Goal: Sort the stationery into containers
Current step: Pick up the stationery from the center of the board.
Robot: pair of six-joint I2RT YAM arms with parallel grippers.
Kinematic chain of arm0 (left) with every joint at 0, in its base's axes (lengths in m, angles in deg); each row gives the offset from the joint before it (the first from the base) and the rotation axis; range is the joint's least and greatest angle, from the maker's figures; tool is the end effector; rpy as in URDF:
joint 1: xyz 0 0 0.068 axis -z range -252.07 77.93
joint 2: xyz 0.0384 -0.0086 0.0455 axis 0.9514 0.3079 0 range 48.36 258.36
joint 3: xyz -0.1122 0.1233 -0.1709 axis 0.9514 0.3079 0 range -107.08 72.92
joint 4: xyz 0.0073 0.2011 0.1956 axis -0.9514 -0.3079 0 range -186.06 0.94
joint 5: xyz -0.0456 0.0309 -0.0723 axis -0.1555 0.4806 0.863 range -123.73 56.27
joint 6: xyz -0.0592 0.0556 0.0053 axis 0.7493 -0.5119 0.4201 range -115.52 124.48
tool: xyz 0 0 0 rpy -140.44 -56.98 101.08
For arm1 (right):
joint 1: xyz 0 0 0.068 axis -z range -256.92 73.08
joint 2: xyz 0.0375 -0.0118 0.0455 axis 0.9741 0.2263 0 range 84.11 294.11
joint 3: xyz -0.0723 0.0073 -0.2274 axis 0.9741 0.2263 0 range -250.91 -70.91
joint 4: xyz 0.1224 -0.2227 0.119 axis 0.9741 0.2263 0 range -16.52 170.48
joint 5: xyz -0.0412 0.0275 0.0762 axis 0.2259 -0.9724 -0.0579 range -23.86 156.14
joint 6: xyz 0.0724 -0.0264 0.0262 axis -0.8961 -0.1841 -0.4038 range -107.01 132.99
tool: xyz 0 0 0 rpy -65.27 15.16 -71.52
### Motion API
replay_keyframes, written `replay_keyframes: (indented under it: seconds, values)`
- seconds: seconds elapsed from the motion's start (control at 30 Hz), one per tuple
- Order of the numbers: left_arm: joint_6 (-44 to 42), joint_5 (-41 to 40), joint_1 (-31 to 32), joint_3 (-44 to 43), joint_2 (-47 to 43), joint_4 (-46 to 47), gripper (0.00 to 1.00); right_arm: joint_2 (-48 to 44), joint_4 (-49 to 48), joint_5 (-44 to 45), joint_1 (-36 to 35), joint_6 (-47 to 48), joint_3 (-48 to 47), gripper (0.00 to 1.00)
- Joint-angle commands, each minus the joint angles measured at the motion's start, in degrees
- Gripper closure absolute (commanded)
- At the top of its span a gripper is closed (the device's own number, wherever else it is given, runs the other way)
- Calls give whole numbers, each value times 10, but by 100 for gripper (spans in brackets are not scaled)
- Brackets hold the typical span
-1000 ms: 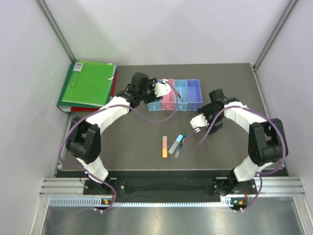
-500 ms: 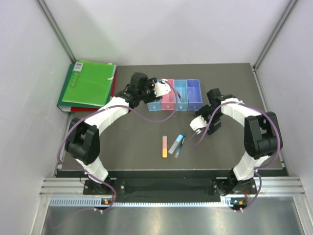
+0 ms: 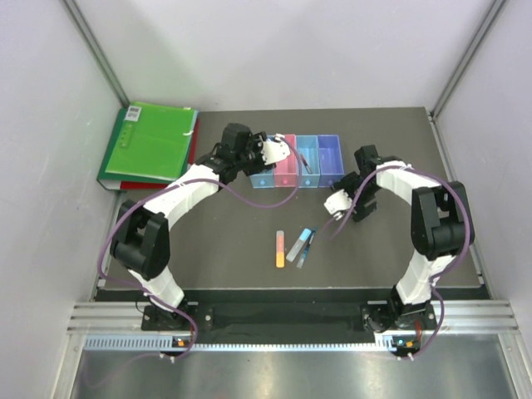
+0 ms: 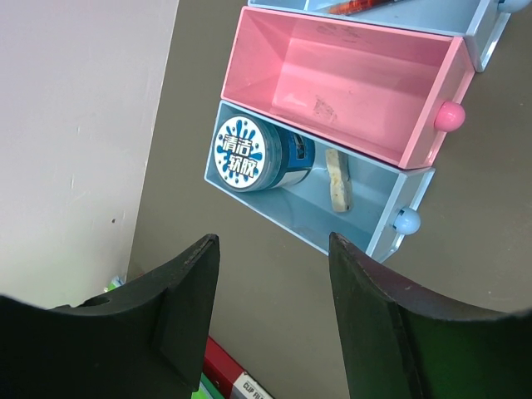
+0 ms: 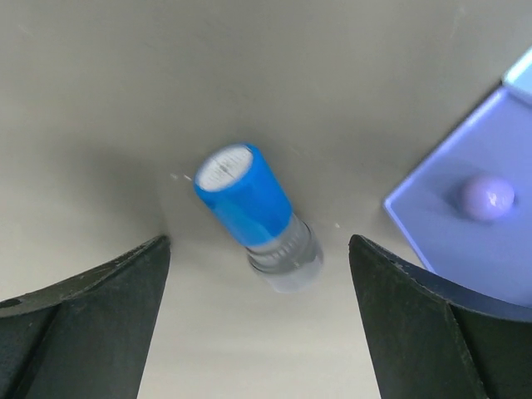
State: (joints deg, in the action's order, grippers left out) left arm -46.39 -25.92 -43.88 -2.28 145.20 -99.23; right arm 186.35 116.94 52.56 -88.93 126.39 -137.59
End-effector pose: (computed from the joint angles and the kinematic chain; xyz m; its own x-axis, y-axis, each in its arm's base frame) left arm 0.3818 -0.2154 0.2225 0.1488 0.7922 -0.5918 0.7199 0.3235 0.6141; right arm 0.3353 0.0882 0.0914 0.6072 -0.7828 -0.1359 -0.7835 -0.5615 -0.2663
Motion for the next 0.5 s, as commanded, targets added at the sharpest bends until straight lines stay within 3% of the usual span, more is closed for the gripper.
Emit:
replay_keyframes:
  seconds: [0.0, 0.2, 0.47]
  values:
    - [12, -3, -2, -15, -17, 13, 39, 16, -19, -19, 15, 45, -22, 11]
    - [12, -6, -1, -20, -10, 13, 39, 22, -22, -25, 22, 71, -21, 12]
    - [12, -6, -3, -22, -4, 16, 39, 24, -16, -24, 22, 100, -17, 24]
